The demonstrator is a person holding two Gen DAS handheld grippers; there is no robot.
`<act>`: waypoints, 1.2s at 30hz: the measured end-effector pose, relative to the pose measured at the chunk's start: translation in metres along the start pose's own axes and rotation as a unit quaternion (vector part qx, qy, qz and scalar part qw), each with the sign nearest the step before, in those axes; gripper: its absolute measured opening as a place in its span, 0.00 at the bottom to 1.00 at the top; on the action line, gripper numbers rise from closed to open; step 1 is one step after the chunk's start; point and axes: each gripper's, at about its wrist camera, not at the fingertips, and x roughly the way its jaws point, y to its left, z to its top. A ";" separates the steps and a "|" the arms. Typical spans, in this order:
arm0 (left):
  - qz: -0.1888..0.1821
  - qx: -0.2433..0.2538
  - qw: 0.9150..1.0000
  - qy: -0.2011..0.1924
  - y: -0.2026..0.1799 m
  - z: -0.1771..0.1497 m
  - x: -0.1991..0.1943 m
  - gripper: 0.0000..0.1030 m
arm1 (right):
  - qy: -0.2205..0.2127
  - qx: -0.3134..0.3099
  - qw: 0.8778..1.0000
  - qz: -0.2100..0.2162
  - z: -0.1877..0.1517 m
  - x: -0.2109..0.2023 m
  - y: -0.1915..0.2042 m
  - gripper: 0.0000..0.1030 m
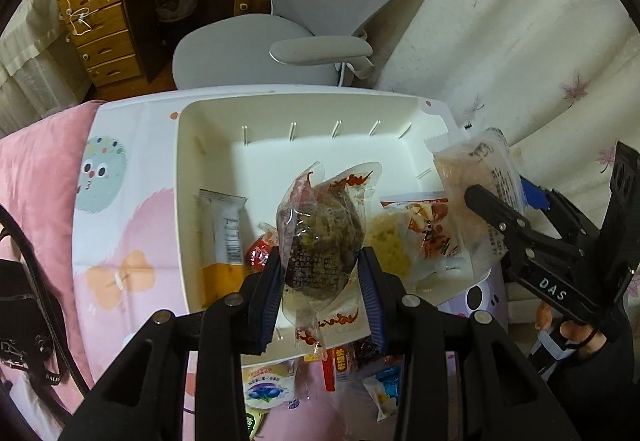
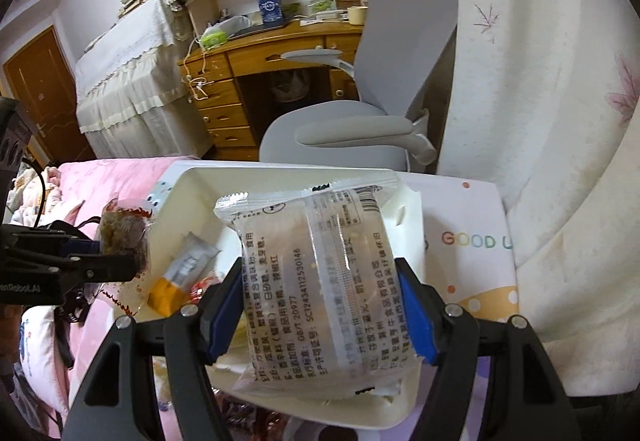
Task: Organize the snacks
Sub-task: 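Lift both bags into the white tray and open both tools, then move both tools back over the remaining snacks beside the tray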
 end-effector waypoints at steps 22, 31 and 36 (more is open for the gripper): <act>0.039 0.007 0.999 -0.011 -0.017 -0.031 -0.035 0.59 | 0.019 0.057 0.998 -0.011 -0.025 -0.028 -0.018 0.74; 0.069 -0.021 0.997 -0.040 -0.026 -0.074 -0.064 0.60 | 0.016 0.066 0.998 0.011 -0.050 -0.065 -0.026 0.74; 0.079 -0.052 0.995 -0.044 -0.024 -0.103 -0.076 0.61 | 0.027 0.070 0.997 0.023 -0.067 -0.076 -0.031 0.74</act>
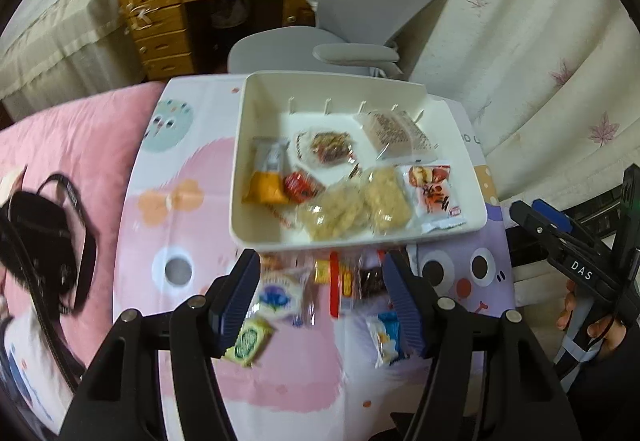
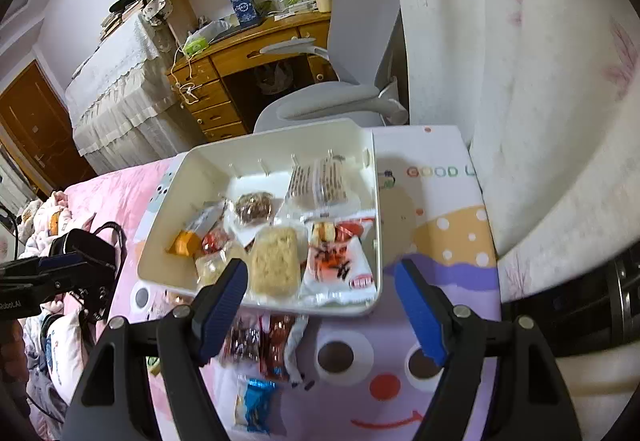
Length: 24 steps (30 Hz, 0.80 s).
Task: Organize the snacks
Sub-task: 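Move both tools back over the remaining snacks beside the tray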
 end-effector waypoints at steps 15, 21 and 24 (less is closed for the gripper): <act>0.045 -0.071 0.996 0.017 0.026 -0.094 -0.014 0.61 | 0.076 0.003 0.996 0.038 -0.068 0.006 -0.015 0.74; 0.049 -0.068 0.996 0.036 0.033 -0.113 -0.007 0.61 | 0.117 0.036 0.990 0.068 -0.088 0.017 -0.011 0.74; 0.048 -0.062 0.995 0.054 0.038 -0.121 0.002 0.61 | 0.141 0.057 0.985 0.079 -0.102 0.027 -0.004 0.74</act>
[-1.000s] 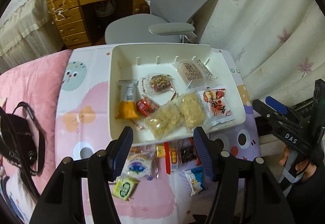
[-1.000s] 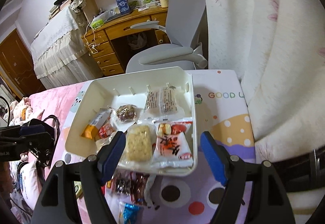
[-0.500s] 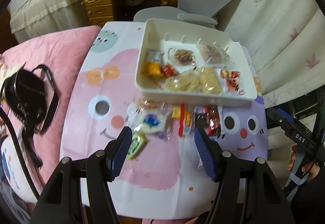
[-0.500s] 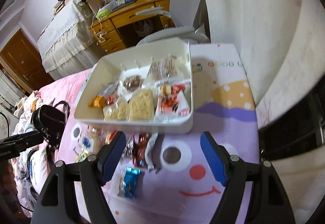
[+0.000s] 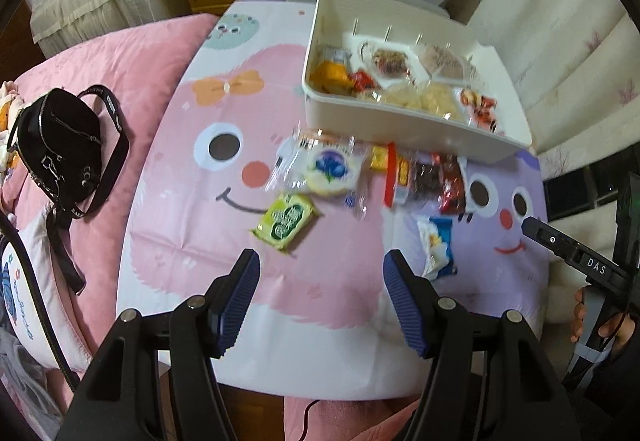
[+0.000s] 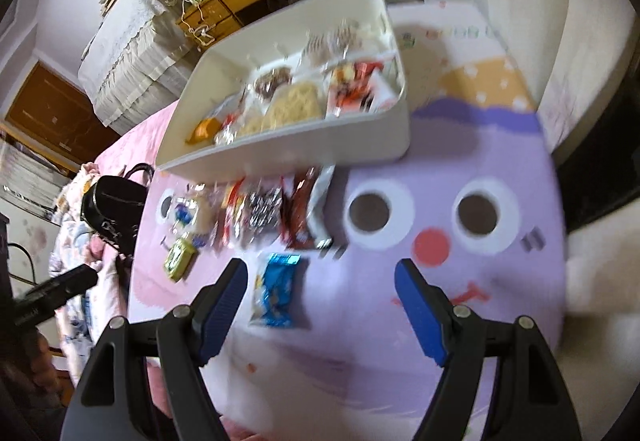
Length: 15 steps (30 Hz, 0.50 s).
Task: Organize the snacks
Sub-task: 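Move both tools back over the remaining snacks beside the tray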
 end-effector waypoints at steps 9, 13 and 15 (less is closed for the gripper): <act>-0.002 0.024 0.998 0.053 0.029 0.002 0.034 0.63 | 0.049 0.022 0.998 -0.012 -0.029 0.038 0.036 0.74; -0.011 0.048 0.996 0.069 0.043 0.010 0.049 0.63 | 0.058 0.029 0.997 -0.030 -0.039 0.054 0.055 0.74; -0.017 0.066 0.995 0.077 0.049 0.014 0.058 0.63 | 0.058 0.035 0.997 -0.039 -0.045 0.060 0.064 0.74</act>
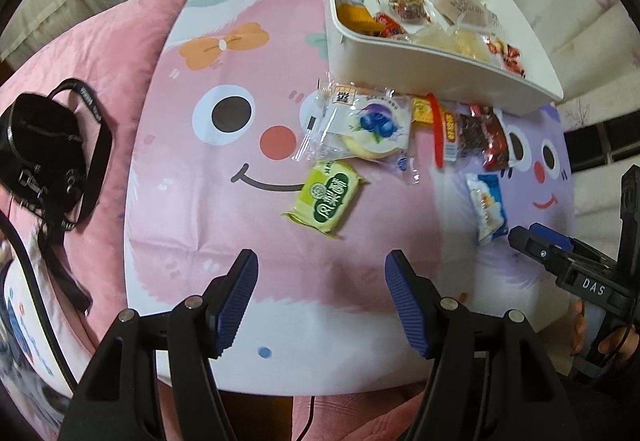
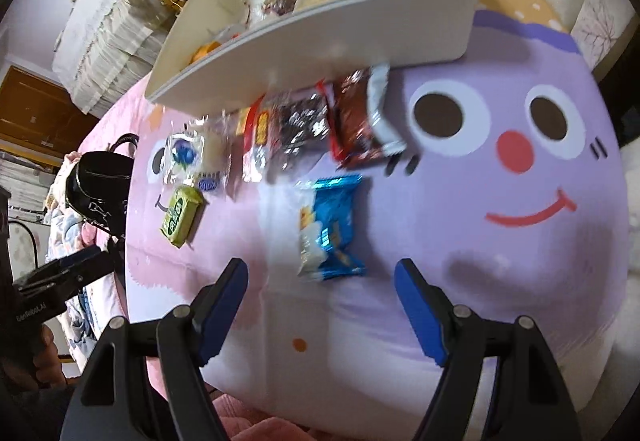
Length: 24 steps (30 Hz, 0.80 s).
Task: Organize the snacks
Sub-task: 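Move both tools back over the remaining snacks beside the tray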
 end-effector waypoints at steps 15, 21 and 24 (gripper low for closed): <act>-0.059 0.122 0.991 0.008 0.005 0.025 0.052 0.63 | -0.095 0.036 0.986 -0.134 -0.020 0.021 0.037 0.74; -0.076 0.144 0.986 0.020 0.003 0.036 0.074 0.63 | -0.109 0.017 0.978 -0.174 -0.020 0.038 0.049 0.70; -0.080 0.145 0.986 0.027 0.004 0.041 0.084 0.59 | -0.114 0.000 0.973 -0.199 -0.018 0.045 0.058 0.68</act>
